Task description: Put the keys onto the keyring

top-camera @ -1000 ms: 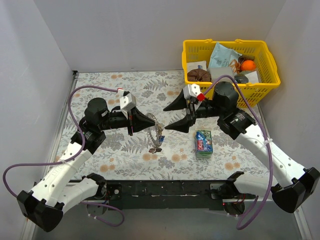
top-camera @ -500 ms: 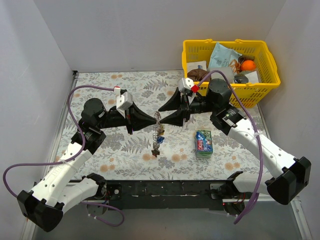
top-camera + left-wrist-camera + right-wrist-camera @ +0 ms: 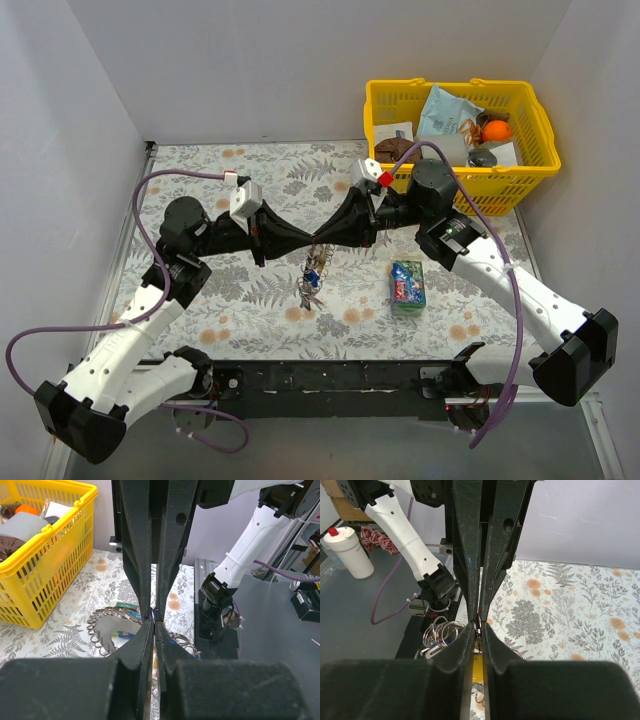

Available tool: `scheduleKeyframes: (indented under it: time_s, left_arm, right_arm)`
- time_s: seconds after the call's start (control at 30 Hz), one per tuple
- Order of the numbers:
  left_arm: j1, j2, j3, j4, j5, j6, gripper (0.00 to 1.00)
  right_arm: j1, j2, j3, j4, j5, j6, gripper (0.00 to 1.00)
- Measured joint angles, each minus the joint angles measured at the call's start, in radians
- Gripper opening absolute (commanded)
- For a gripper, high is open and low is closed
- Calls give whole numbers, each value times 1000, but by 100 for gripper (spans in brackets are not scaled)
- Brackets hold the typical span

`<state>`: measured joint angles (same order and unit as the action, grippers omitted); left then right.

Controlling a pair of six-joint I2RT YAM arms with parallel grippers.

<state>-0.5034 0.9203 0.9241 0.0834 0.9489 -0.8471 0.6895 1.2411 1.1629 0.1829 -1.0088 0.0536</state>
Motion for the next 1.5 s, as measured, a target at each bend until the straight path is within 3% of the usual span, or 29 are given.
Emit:
scheduleKeyframes:
  time_s: [0.03, 0.37, 0.47, 0.5, 0.57, 0.6, 0.77, 1.07, 1.23, 1.5]
  left_arm:
    - [0, 0, 0, 1, -3, -2, 0]
    - [0, -10, 0, -11, -7, -1, 2]
    - [0, -5, 19, -79, -23, 38, 16]
    - [0, 3, 37, -115, -26, 52, 29]
    - [0, 20, 82, -191, -38, 87, 36]
    - [0, 31, 109, -228, -44, 104, 45]
    - [-1, 78, 234, -382, -64, 180, 58]
    - [-1, 248, 431, -661, -108, 292, 59]
    - [-6, 298, 456, -746, -143, 320, 59]
    - [-26, 309, 458, -786, -139, 360, 49]
  right_arm:
    - [1, 0, 0, 1, -5, 1, 2]
    - [3, 2, 1, 2, -7, 7, 1]
    - [4, 18, 22, -52, 1, -16, 1]
    - [5, 26, 35, -77, 4, -31, 1]
    - [5, 47, 77, -151, 16, -70, 1]
    - [5, 60, 103, -195, 23, -95, 1]
    - [5, 120, 210, -418, 77, -230, 1]
    - [5, 186, 320, -719, 147, -409, 1]
    - [4, 189, 330, -790, 161, -456, 1]
    - [0, 189, 330, -828, 146, -486, 1]
